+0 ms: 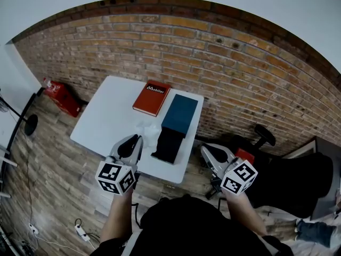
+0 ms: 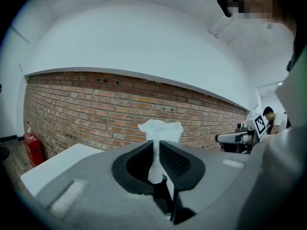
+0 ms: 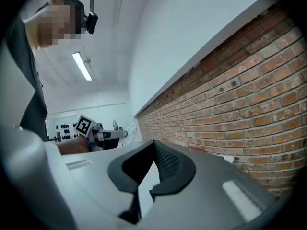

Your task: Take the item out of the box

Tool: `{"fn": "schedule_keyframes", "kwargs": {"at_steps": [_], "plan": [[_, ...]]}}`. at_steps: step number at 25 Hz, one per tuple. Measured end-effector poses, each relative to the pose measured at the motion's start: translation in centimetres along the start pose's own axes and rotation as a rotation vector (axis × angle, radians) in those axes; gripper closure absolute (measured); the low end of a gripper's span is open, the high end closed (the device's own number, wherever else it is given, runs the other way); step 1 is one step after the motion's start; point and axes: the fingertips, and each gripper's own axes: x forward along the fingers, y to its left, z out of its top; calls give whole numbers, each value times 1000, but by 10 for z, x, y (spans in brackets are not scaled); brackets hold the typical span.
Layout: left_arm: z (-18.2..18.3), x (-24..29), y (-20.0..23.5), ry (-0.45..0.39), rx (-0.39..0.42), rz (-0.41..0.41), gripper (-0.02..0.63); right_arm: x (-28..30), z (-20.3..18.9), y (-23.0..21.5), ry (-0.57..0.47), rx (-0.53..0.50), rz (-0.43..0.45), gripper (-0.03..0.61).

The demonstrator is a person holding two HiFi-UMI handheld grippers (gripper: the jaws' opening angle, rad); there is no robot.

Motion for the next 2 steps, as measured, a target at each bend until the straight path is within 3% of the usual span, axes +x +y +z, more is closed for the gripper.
{"fn": "schedule_keyframes", "kwargs": {"at_steps": [2], "plan": [[1,0,0,-4,2,5,571,0,-1,0,2,-2,7,580]]}}
